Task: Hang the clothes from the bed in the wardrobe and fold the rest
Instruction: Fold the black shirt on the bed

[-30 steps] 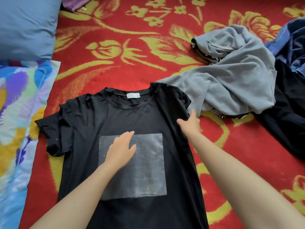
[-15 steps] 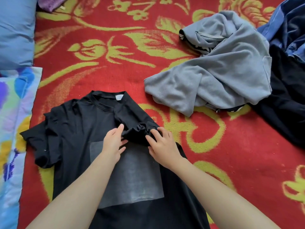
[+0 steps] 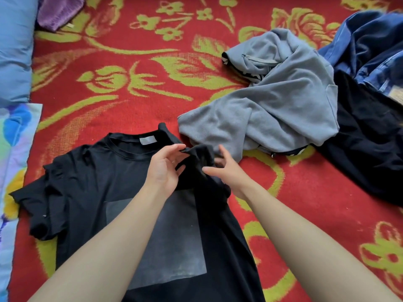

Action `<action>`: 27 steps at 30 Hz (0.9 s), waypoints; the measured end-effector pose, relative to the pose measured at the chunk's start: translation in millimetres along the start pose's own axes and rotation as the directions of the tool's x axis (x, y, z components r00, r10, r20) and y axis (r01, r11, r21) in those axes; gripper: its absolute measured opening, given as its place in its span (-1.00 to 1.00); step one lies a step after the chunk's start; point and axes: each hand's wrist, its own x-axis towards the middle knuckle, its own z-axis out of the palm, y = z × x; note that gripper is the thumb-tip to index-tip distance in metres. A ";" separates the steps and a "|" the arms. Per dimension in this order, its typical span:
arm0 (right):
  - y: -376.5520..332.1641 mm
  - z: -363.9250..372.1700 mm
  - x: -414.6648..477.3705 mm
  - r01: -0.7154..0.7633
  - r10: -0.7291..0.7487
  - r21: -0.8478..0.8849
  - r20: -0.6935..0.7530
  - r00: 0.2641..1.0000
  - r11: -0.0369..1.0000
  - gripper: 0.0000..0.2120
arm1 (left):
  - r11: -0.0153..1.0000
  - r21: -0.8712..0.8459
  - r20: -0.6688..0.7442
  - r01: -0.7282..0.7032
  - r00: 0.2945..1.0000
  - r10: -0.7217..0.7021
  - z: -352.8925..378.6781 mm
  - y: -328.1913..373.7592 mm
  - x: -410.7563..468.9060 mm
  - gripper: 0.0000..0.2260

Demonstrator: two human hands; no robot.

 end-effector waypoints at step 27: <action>30.6 -69.3 32.7 -0.048 0.104 0.126 -0.485 0.869 0.991 -0.81 | -0.209 0.976 0.061 -0.067 0.998 -0.034 -64.1 -88.9 32.7 -0.37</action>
